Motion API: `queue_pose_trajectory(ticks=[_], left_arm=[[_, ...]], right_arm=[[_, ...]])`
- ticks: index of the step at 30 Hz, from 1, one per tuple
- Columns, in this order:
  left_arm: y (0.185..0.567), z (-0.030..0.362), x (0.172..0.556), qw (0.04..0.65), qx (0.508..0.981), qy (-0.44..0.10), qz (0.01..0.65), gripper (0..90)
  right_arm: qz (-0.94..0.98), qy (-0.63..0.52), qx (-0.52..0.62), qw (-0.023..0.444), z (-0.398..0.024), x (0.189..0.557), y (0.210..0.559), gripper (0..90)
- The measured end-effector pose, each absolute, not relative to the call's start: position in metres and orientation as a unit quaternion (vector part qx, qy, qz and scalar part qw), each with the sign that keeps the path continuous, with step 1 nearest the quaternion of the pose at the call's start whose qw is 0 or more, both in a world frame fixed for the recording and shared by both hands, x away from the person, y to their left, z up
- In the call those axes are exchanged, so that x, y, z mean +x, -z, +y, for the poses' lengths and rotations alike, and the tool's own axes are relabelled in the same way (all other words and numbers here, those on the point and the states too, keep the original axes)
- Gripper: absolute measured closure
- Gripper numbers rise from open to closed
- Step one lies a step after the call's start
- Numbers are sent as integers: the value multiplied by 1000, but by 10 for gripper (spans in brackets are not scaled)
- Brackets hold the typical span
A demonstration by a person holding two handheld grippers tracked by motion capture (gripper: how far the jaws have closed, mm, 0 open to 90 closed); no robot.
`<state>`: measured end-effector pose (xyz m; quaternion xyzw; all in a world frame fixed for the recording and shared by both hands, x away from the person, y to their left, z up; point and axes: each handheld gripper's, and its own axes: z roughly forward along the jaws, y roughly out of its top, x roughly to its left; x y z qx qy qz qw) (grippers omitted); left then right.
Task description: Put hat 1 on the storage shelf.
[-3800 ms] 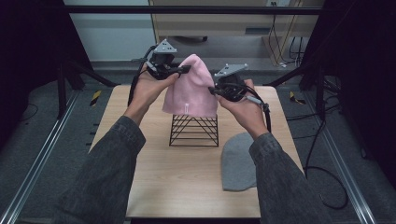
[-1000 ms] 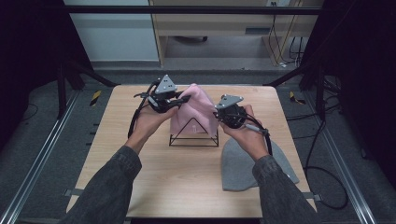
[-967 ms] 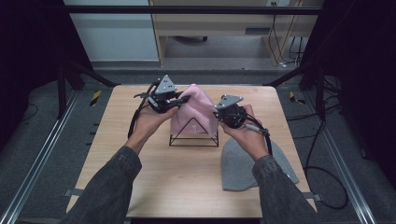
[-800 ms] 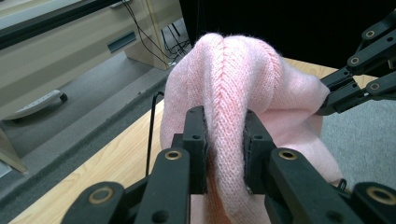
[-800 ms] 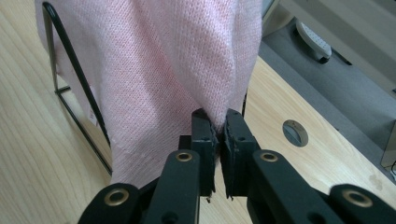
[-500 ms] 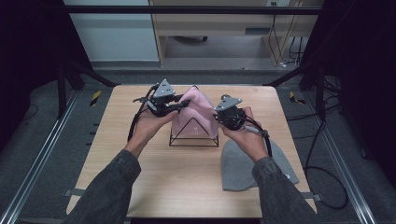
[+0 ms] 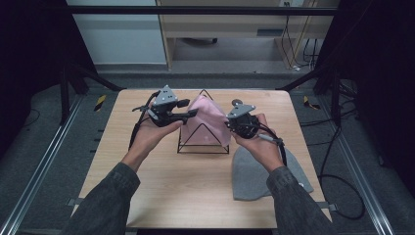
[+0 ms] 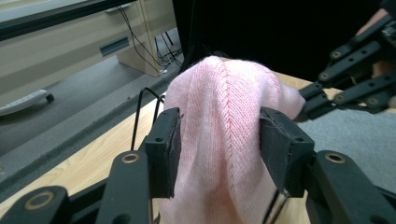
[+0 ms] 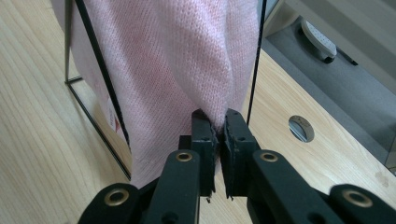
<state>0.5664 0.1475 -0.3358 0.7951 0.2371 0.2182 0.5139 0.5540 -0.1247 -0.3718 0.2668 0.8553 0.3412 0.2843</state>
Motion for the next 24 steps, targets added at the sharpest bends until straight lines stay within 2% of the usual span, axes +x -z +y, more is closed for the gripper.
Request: queue_pose_trajectory(ticks=[12, 24], left_arm=[[352, 164, 557, 505, 801, -215, 241, 499], [373, 172, 563, 474, 817, -205, 257, 566]], right_arm=[[857, -337, 268, 284, -125, 555, 373, 851], [858, -336, 270, 279, -124, 556, 377, 850]])
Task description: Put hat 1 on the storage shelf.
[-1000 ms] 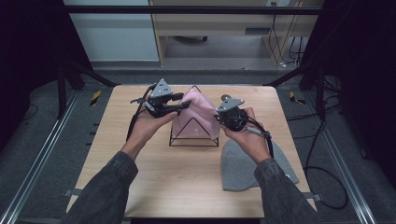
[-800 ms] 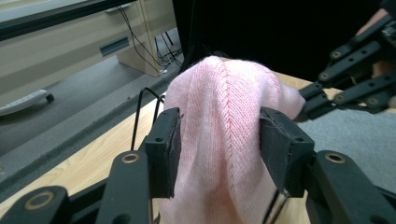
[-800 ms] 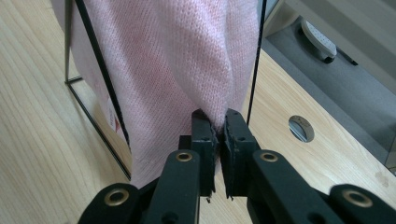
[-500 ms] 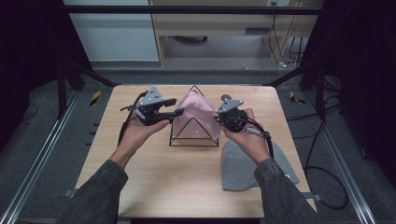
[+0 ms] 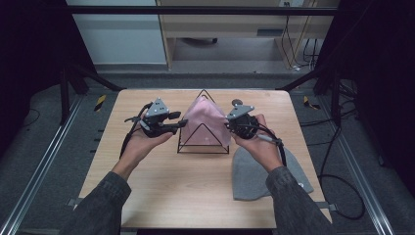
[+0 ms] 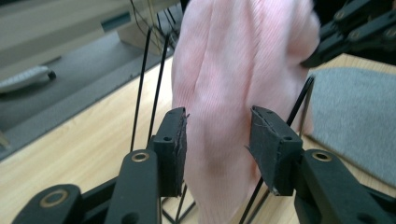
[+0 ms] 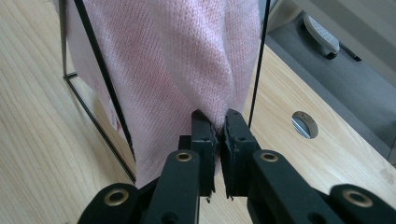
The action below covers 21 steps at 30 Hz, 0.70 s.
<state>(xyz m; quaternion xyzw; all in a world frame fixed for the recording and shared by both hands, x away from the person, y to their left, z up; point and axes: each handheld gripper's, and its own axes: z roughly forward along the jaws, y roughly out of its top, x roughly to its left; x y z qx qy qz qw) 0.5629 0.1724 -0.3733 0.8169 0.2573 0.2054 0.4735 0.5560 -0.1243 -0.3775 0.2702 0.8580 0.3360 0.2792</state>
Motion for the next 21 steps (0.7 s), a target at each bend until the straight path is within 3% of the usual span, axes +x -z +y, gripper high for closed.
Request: queue_pose_trajectory(ticks=[8, 13, 21], left_arm=[[391, 163, 573, 440, 839, -186, 261, 578], [394, 158, 573, 419, 850, -191, 256, 831], [396, 163, 570, 401, 843, -234, 272, 857]], right_arm=[[857, -339, 276, 274, -126, 556, 384, 849], [856, -342, 276, 272, -126, 555, 385, 849], [857, -341, 274, 271, -129, 552, 387, 850]])
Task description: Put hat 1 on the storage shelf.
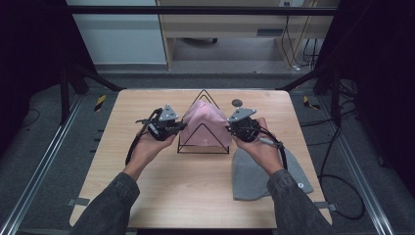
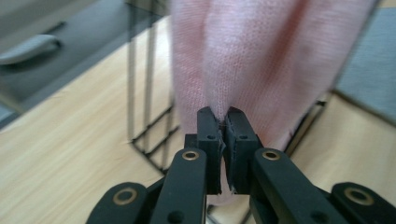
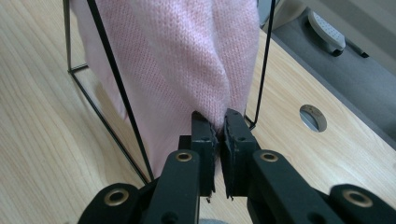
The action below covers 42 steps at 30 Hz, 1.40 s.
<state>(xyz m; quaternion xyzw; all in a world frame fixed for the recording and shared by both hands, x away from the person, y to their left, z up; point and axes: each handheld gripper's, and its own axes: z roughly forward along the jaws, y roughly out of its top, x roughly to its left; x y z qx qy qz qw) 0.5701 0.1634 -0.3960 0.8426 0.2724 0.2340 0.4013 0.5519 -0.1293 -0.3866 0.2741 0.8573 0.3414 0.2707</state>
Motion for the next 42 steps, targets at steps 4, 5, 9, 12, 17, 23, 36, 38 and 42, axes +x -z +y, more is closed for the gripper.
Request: queue_pose_trajectory(ticks=[4, 5, 9, 12, 17, 23, 36, 38, 42], left_arm=[[401, 172, 570, 395, 846, -226, 277, 857], [402, 174, 569, 393, 849, -222, 275, 857], [406, 176, 566, 395, 852, -210, 272, 850], [406, 175, 563, 396, 854, -207, 266, 820], [403, 185, 554, 413, 836, -214, 291, 685], [405, 199, 535, 412, 827, -224, 310, 473], [435, 222, 506, 387, 827, -190, 362, 112], [438, 226, 502, 386, 827, -185, 364, 95], [447, 233, 496, 385, 826, -167, 377, 85]], right_arm=[[859, -342, 275, 264, -130, 551, 391, 850], [861, -340, 274, 262, -129, 551, 394, 850], [865, -335, 274, 255, -127, 550, 401, 846], [865, -333, 277, 254, -126, 550, 401, 766], [861, -331, 289, 255, -133, 543, 397, 562], [843, -342, 320, 265, -157, 527, 400, 384], [828, -321, 407, 216, -206, 525, 428, 132], [821, -319, 420, 220, -218, 526, 432, 148], [798, -319, 457, 228, -244, 528, 434, 248]])
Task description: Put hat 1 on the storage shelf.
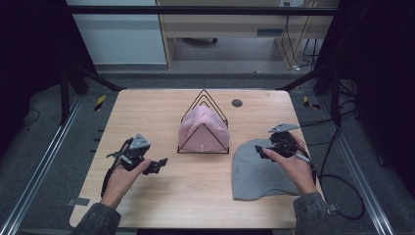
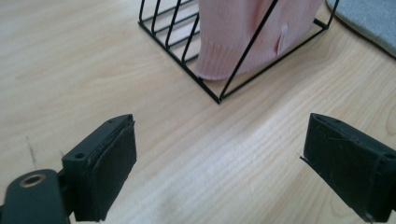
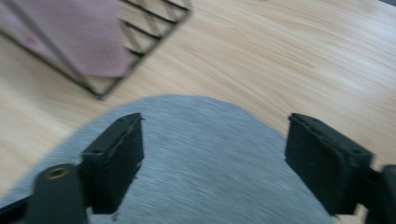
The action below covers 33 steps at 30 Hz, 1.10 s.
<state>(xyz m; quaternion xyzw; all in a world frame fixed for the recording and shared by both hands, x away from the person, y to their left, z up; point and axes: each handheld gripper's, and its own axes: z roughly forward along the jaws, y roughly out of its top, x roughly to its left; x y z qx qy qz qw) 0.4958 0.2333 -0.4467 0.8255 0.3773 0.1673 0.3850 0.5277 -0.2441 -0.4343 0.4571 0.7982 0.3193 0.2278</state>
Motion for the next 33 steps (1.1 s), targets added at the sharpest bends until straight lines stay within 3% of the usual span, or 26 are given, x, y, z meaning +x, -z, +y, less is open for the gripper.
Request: queue_pose_trajectory(ticks=[7, 12, 16, 24, 33], left_arm=[[453, 239, 495, 361, 827, -163, 400, 85], [456, 240, 496, 350, 832, -157, 400, 91], [457, 238, 495, 344, 836, -158, 397, 97], [458, 237, 495, 342, 838, -155, 396, 97], [458, 236, 494, 340, 839, -158, 394, 98]], right_arm=[[767, -299, 526, 213, -290, 537, 443, 478], [762, -284, 543, 207, -305, 544, 454, 570], [769, -267, 546, 198, -306, 548, 464, 576], [770, -254, 556, 184, -307, 554, 480, 487], [780, -253, 546, 172, -307, 554, 483, 605]])
